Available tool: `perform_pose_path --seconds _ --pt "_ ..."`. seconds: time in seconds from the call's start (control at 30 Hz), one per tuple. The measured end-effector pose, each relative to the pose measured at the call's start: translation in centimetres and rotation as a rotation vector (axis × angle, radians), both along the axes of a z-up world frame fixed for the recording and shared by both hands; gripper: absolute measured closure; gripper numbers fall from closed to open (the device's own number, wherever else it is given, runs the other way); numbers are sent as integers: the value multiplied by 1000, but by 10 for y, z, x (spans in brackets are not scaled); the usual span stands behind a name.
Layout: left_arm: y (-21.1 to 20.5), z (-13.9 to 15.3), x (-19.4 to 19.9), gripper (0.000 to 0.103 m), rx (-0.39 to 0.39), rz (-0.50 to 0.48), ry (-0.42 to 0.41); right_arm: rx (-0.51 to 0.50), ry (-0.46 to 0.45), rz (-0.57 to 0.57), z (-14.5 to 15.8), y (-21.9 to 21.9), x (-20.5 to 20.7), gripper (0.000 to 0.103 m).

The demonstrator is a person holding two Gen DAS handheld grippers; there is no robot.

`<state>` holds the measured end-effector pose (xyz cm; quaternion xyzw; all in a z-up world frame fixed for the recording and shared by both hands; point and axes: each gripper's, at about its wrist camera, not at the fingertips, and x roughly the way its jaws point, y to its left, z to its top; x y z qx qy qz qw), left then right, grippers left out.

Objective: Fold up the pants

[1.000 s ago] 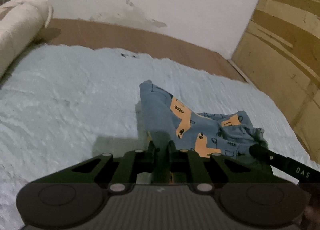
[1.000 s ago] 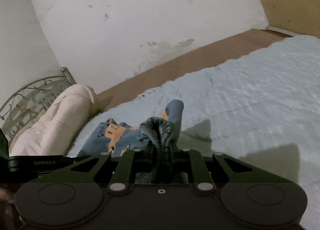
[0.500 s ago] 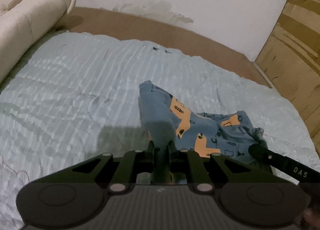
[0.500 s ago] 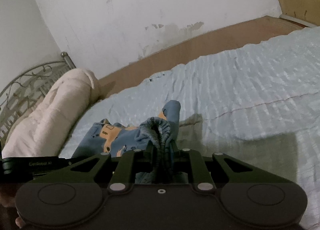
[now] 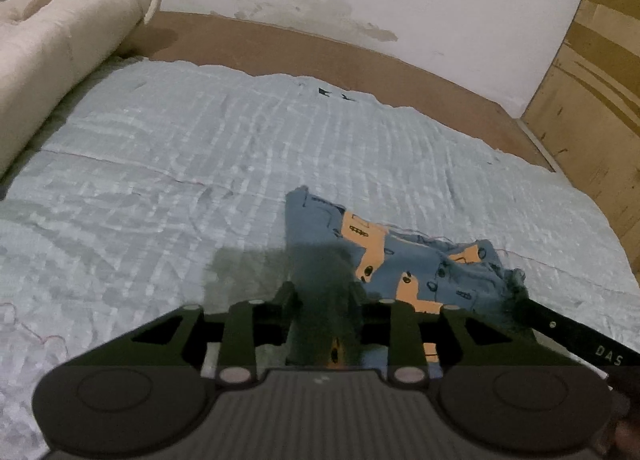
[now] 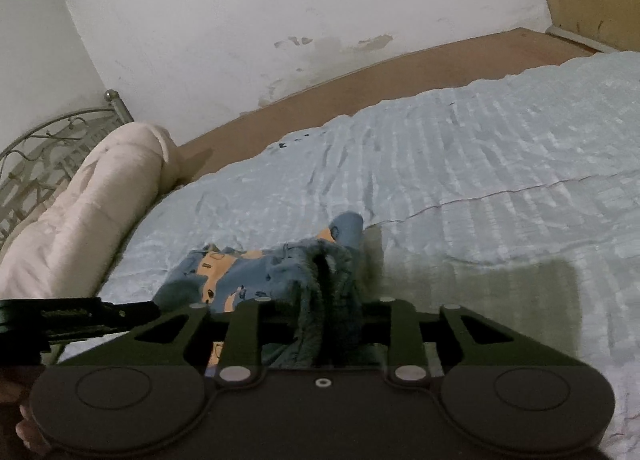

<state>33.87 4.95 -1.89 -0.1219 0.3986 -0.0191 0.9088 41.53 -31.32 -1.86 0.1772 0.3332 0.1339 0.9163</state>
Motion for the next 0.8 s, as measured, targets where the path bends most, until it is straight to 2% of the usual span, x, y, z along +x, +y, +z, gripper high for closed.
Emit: perform_pose_path --seconds 0.07,0.1,0.13,0.27,0.33,0.43,0.5,0.57,0.8 --pt "0 5 -5 61 0 0 -8 -7 -12 0 4 -1 -6 68" --pt "0 8 -8 54 3 -2 -16 -13 -21 0 7 -1 -9 65" --pt "-2 12 -13 47 11 -4 -30 -24 -34 4 10 0 -14 60" --pt "-5 29 -35 35 54 -21 -91 -66 -88 17 25 2 -38 45" --pt "-6 38 -51 24 71 -25 -126 -82 -116 19 32 3 -53 33" --pt "-6 50 -75 12 92 -23 -183 -104 -161 24 42 4 -79 20" --pt "-5 56 -93 8 103 -25 -214 -114 -184 32 48 6 -97 15" --pt "-5 58 -111 4 116 -32 -243 -117 -201 29 52 7 -114 3" --pt "-2 53 -172 0 145 -40 -304 -136 -228 20 53 15 -177 1"
